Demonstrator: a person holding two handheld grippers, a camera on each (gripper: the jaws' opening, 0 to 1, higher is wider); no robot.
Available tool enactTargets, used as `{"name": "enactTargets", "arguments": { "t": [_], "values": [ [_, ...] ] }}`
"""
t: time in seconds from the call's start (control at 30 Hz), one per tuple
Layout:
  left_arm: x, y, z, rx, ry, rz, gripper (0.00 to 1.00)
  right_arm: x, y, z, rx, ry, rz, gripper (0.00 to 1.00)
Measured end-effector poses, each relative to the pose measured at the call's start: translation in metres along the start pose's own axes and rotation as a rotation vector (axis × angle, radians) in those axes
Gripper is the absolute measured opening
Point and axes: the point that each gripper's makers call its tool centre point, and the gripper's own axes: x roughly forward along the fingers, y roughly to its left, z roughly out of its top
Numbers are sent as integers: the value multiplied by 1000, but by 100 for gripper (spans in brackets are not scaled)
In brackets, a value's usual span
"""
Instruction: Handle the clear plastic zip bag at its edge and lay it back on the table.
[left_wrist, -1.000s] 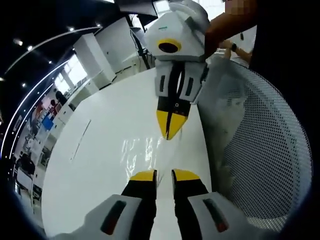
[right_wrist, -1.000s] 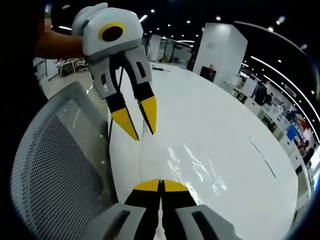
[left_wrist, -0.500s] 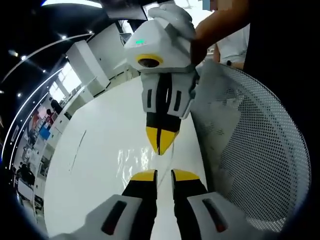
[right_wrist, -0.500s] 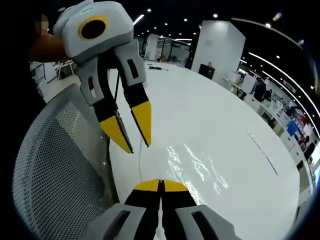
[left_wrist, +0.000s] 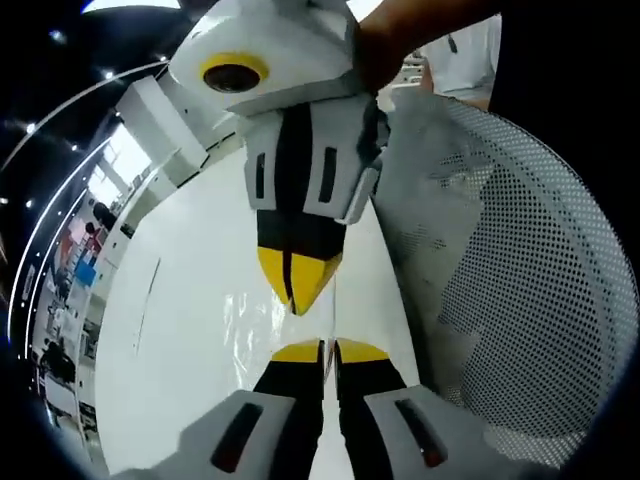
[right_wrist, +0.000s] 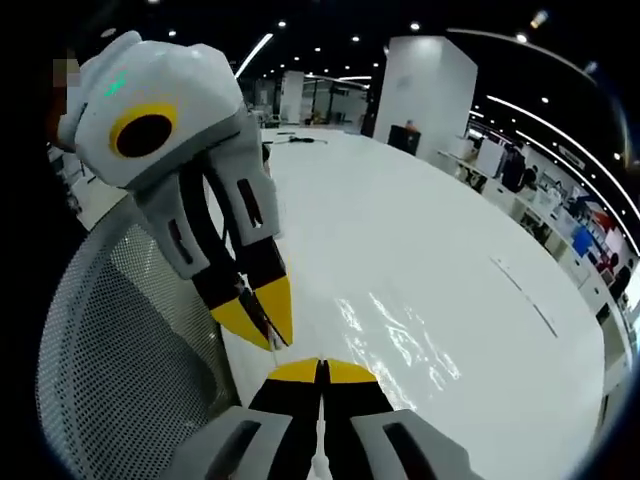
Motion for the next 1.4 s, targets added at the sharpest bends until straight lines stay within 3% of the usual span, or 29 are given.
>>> {"name": "enactTargets", "arguments": {
  "t": [0.3, 0.47, 0.97, 1.23, 1.4],
  "values": [
    [6, -16, -18, 10, 49, -29, 0, -13, -26, 16, -20, -27, -82, 0],
    [7, -22, -21, -6, 40, -35, 0, -20, -38, 24, -11, -38, -100, 0],
    [2, -12, -21, -64, 21, -17, 0, -22, -46, 26, -16, -49, -119, 0],
    [-5, 10, -16, -173, -48, 3, 0, -22, -42, 27, -90, -33, -126, 0],
    [-15, 20, -8, -244, -117, 11, 6, -19, -39, 26, -133, -25, -124, 0]
  ]
}}
